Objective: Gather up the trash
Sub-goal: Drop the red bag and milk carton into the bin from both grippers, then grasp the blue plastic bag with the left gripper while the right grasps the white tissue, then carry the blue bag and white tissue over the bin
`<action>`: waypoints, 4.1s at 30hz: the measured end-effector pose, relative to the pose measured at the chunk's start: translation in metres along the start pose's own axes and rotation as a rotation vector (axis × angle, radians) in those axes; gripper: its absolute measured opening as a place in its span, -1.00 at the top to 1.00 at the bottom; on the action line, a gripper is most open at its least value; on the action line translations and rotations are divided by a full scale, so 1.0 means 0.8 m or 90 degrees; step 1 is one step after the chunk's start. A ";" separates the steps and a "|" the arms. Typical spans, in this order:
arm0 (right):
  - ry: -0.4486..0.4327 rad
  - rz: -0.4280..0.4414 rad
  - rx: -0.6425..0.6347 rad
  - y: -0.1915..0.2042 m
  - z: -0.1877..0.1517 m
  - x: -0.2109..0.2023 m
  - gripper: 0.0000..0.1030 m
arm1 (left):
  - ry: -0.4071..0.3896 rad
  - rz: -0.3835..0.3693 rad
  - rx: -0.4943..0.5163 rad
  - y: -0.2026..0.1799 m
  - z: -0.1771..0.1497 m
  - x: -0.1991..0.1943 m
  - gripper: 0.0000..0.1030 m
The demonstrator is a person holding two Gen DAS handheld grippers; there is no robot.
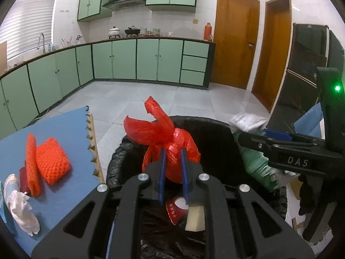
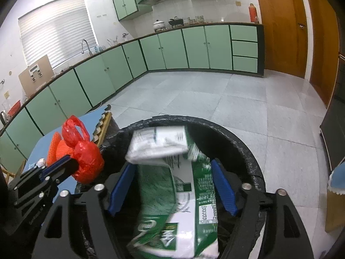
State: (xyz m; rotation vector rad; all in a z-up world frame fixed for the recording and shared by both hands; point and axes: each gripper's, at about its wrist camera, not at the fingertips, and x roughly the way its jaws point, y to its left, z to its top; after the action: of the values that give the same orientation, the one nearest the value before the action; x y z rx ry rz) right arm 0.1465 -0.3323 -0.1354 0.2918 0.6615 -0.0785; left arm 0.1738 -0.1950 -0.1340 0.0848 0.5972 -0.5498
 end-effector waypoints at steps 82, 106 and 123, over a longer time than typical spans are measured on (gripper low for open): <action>0.032 0.203 -0.225 0.405 -0.124 0.060 -0.87 | -0.013 0.400 -0.254 0.346 -0.160 -0.277 0.19; 0.106 0.232 -0.246 0.430 -0.134 0.101 0.38 | -0.022 0.406 -0.259 0.349 -0.157 -0.283 0.19; 0.040 0.238 -0.220 0.384 -0.089 0.027 0.42 | -0.053 0.373 -0.213 0.294 -0.116 -0.285 0.19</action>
State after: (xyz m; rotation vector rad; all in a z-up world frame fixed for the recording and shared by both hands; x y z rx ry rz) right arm 0.1715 -0.0174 -0.1278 0.0808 0.6607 0.4001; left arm 0.0907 0.1339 -0.1029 -0.0799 0.5439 0.1170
